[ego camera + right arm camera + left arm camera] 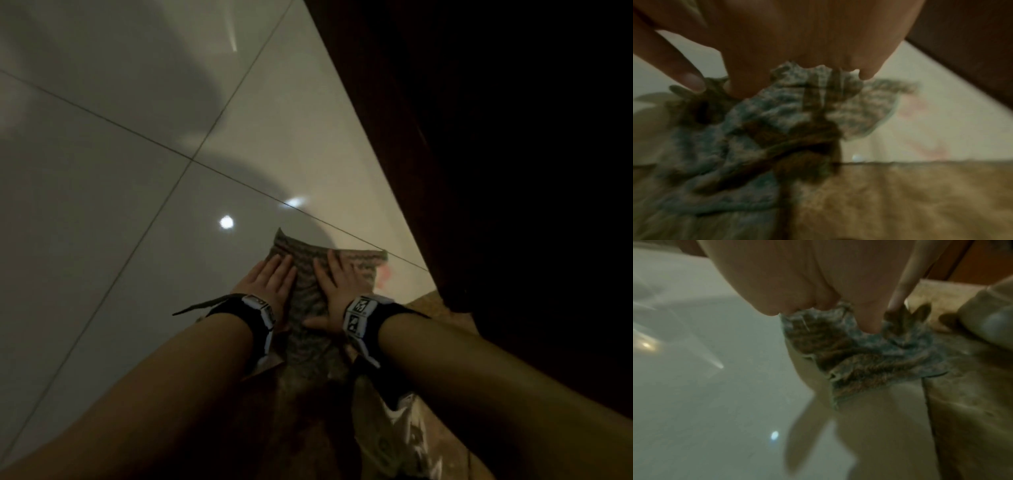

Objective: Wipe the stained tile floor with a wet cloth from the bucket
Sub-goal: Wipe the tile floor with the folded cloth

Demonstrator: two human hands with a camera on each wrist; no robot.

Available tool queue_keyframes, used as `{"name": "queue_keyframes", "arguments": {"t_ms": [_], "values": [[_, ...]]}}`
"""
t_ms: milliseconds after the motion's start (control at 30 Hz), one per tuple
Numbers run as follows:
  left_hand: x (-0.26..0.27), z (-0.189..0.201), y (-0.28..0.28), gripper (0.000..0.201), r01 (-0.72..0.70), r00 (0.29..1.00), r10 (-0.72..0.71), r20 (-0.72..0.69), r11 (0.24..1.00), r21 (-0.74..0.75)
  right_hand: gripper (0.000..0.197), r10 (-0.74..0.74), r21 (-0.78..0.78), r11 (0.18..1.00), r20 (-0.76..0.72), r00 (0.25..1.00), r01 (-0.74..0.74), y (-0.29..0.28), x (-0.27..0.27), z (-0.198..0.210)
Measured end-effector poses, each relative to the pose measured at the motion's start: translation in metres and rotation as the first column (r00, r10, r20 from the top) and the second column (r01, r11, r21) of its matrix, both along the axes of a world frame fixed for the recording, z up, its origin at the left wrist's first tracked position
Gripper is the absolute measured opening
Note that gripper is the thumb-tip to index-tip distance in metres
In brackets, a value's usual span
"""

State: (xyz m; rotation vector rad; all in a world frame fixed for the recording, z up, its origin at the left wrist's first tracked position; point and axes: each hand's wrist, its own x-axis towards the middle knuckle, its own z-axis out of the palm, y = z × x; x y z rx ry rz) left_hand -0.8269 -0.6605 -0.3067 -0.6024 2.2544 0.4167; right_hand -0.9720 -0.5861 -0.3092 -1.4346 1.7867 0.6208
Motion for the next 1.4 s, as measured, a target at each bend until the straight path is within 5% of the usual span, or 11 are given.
{"name": "queue_keyframes", "arguments": {"t_ms": [300,600,867,1000,1300,1400], "values": [[-0.053,-0.032,0.017,0.110,0.025,0.998,-0.022,0.065,0.998,-0.054,0.114,0.077,-0.080,0.994,0.055,0.996,-0.073,0.018,-0.044,-0.033],[-0.110,-0.043,0.033,0.111,0.009,0.997,-0.011,-0.077,1.000,-0.025,0.120,-0.048,-0.056,0.997,0.029,0.998,0.050,0.035,-0.101,-0.031],[-0.121,-0.042,0.038,0.126,-0.064,0.994,0.061,-0.087,0.997,-0.039,0.101,-0.267,-0.022,0.964,-0.007,0.964,0.267,0.058,-0.093,-0.026],[-0.119,-0.042,0.039,0.127,-0.055,0.994,0.050,-0.094,0.997,-0.059,0.111,-0.283,-0.063,0.957,0.005,0.959,0.282,0.059,-0.095,-0.035],[-0.123,-0.045,0.041,0.123,-0.139,0.979,0.135,-0.155,0.990,-0.020,0.108,-0.170,-0.010,0.985,-0.054,0.984,0.170,0.048,-0.112,-0.037],[-0.127,-0.044,0.035,0.118,-0.178,0.967,0.175,-0.184,0.984,0.003,0.125,-0.118,-0.021,0.993,-0.060,0.991,0.117,0.031,-0.119,-0.036]]}}
